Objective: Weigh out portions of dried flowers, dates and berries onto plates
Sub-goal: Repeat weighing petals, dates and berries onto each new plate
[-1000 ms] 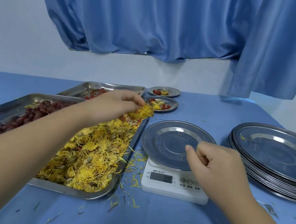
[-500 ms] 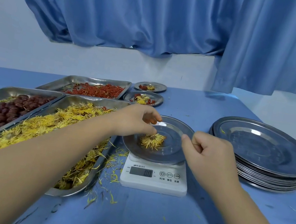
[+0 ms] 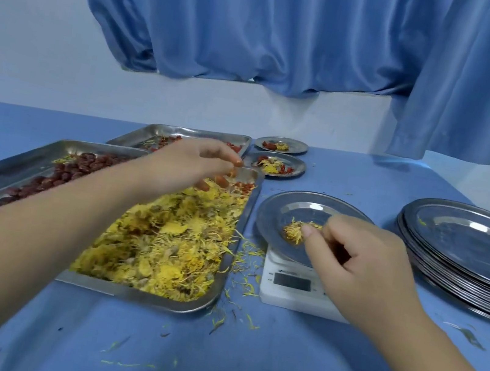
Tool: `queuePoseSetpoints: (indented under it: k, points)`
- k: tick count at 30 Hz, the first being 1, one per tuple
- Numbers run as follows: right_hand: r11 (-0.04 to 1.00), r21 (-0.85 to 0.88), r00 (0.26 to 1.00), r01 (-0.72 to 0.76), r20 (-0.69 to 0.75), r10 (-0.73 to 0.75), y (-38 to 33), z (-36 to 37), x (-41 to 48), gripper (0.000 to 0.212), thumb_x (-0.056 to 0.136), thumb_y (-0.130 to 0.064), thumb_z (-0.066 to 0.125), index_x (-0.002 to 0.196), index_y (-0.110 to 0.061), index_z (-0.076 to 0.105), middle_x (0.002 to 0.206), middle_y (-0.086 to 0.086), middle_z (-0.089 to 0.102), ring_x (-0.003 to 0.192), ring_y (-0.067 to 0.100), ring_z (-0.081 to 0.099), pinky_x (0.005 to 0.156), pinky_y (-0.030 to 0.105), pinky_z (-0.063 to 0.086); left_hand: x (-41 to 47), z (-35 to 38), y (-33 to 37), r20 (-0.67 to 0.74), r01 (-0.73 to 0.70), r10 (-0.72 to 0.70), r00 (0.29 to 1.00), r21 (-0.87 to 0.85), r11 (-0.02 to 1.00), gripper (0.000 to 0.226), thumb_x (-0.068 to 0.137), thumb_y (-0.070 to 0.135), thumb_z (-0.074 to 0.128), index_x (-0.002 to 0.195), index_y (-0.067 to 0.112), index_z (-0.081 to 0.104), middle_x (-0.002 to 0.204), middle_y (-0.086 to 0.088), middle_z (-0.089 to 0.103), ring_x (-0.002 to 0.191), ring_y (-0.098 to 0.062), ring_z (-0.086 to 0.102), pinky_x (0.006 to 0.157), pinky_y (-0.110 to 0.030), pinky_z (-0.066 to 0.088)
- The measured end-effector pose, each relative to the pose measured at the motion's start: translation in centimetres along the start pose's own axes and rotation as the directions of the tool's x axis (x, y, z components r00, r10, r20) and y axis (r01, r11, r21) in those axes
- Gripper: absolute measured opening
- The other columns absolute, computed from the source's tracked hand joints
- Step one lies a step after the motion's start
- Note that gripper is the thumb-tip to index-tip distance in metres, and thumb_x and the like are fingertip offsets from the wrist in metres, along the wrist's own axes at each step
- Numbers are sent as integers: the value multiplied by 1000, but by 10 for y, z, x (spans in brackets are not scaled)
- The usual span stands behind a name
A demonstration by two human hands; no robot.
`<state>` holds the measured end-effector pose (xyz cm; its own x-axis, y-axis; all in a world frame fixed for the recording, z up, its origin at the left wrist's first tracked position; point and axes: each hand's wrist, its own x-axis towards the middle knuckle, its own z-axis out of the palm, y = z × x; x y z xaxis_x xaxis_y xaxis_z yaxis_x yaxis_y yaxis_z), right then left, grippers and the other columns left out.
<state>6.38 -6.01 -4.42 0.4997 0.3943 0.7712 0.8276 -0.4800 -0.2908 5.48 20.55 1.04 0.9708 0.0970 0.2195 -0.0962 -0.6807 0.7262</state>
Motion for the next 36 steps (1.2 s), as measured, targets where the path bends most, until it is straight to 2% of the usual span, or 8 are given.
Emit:
queuePoseSetpoints:
  k: [5, 9, 14, 16, 19, 25, 30, 36]
  points:
    - [999, 34, 979, 17, 201, -24, -33, 36, 22, 22, 91, -37, 49, 73, -25, 52, 56, -9, 48, 57, 13, 48, 52, 34, 41, -10, -83, -34, -170, 134, -128, 977, 24, 991, 16, 95, 32, 57, 94, 38, 72, 96, 5, 75, 89, -17, 71, 68, -23, 54]
    - [994, -69, 956, 89, 287, -66, -41, 60, 20, 16, 97, -26, 47, 104, -22, 61, 62, -7, 58, 56, 19, 55, 53, 35, 45, -22, -129, -78, -206, 265, -251, 946, 46, 963, 16, 94, 38, 57, 93, 38, 72, 102, -1, 73, 98, -27, 68, 96, -51, 51]
    - [996, -45, 958, 71, 281, -56, -46, 66, 6, 25, 90, -17, 54, 113, -18, 63, 47, -12, 42, 36, 13, 42, 35, 26, 31, -34, -146, -137, -278, 412, -350, 895, 208, 887, 18, 95, 31, 55, 105, 25, 68, 96, -6, 69, 85, -27, 62, 88, -41, 48]
    - [998, -30, 959, 52, 280, -41, -44, 66, 4, 27, 92, -19, 50, 116, -21, 61, 48, -15, 39, 37, 12, 43, 36, 27, 32, -34, -144, -156, -277, 455, -384, 881, 270, 849, 19, 96, 20, 54, 110, 23, 66, 111, -3, 64, 101, -22, 57, 99, -42, 41]
    - [1000, -16, 961, 16, 277, -11, -41, 66, 5, 24, 93, -18, 54, 116, -23, 61, 49, -14, 43, 41, 9, 45, 40, 27, 36, -31, -138, -173, -200, 480, -437, 877, 371, 795, 35, 95, 5, 50, 124, 17, 63, 133, -4, 58, 121, -20, 51, 112, -40, 30]
    - [1000, 10, 951, 19, 307, -21, -39, 66, 5, 21, 93, -24, 49, 109, -26, 64, 51, -21, 37, 45, 4, 46, 42, 27, 40, -20, -135, -189, -147, 501, -514, 845, 555, 664, 54, 87, -9, 42, 130, 17, 61, 138, -9, 56, 126, -26, 52, 110, -41, 38]
    - [1000, 21, 957, 22, 288, -27, -38, 67, 5, 19, 90, -24, 51, 101, -26, 66, 53, -20, 45, 47, 2, 48, 42, 26, 43, -21, -127, -193, -215, 490, -474, 854, 637, 595, 50, 84, -10, 42, 120, 16, 66, 126, -9, 63, 116, -26, 56, 97, -37, 45]
    - [999, 40, 959, 14, 282, -25, -35, 67, 6, 15, 91, -19, 57, 100, -24, 68, 54, -24, 43, 48, -3, 44, 45, 20, 38, -30, -132, -198, -302, 503, -403, 864, 565, 654, 34, 86, -3, 57, 111, 17, 68, 112, -5, 70, 98, -20, 61, 88, -32, 48]
